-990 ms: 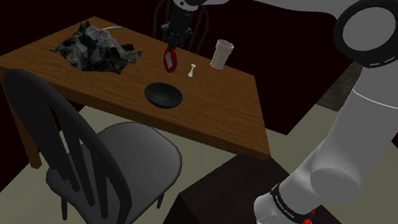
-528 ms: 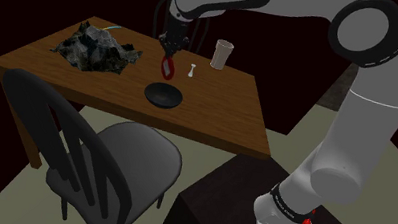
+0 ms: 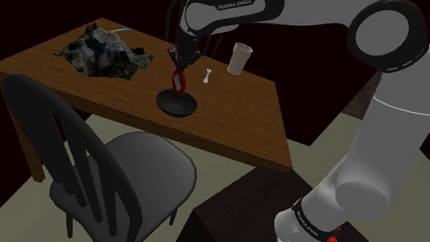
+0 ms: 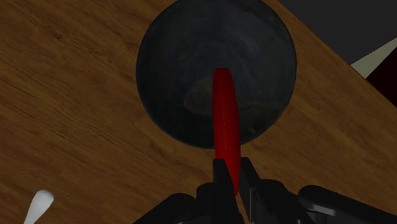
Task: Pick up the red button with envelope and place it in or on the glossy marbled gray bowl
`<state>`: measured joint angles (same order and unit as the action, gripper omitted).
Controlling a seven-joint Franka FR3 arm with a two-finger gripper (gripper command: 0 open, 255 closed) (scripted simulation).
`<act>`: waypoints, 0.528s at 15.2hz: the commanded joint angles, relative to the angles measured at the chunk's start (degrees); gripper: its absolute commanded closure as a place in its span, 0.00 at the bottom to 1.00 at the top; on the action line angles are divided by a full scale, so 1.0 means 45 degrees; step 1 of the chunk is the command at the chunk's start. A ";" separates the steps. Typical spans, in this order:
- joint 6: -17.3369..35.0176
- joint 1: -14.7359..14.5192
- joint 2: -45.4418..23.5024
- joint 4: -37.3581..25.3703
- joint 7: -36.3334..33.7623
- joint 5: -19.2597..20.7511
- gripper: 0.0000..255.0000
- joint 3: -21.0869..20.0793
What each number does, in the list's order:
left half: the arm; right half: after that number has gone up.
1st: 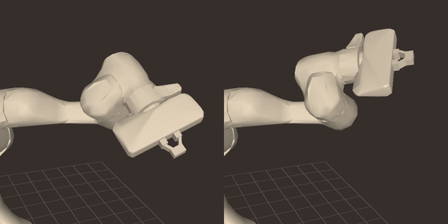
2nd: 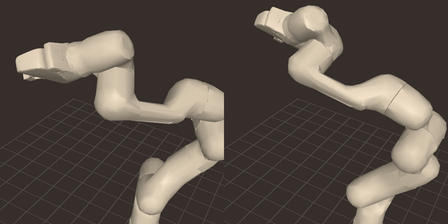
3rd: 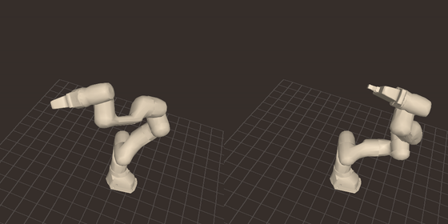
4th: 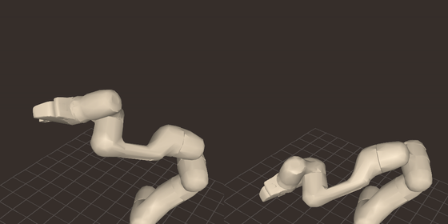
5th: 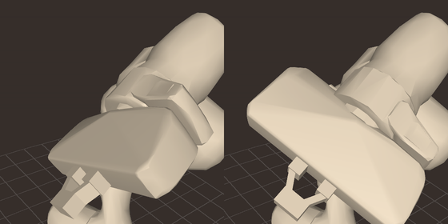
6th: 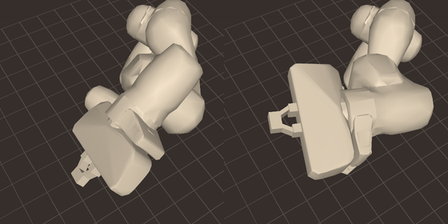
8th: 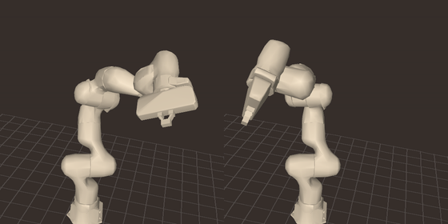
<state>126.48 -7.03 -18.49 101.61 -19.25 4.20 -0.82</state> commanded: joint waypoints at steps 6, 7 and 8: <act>0.0874 -0.0008 -0.0391 0.0476 -0.0075 0.0050 1.00 0.0014; 0.0873 -0.0008 -0.0392 0.0476 -0.0075 0.0050 1.00 0.0014; 0.0873 -0.0008 -0.0392 0.0476 -0.0075 0.0050 1.00 0.0015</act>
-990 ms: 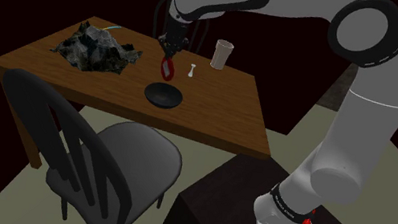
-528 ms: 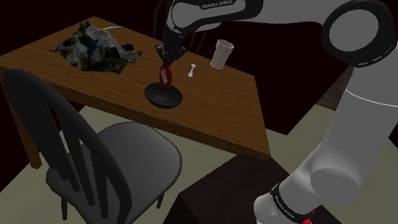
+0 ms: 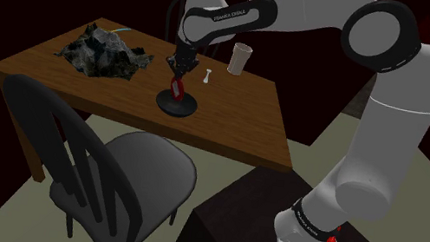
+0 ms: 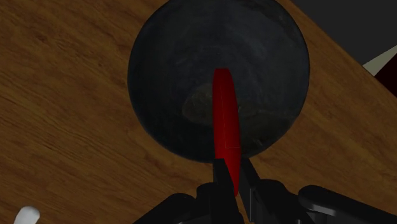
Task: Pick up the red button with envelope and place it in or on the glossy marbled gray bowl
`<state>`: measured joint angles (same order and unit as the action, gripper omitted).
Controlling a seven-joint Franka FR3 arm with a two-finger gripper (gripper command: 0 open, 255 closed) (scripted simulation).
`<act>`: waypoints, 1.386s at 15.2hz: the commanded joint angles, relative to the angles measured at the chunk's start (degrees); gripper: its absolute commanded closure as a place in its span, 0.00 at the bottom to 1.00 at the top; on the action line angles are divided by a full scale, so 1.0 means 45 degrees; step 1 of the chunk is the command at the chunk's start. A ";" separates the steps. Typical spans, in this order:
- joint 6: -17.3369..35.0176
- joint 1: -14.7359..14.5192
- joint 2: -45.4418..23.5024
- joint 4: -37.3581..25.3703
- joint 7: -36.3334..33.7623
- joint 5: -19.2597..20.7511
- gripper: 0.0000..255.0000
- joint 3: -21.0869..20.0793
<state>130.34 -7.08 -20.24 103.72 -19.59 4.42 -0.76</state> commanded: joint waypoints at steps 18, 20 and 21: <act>-0.1273 -0.0029 0.0860 -0.0418 0.0042 -0.0062 0.00 -0.0042; -0.1273 -0.0029 0.0860 -0.0418 0.0042 -0.0062 0.00 -0.0042; -0.1273 -0.0029 0.0860 -0.0418 0.0042 -0.0062 0.00 -0.0042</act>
<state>124.62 -7.21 -16.38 101.84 -19.41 4.14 -0.95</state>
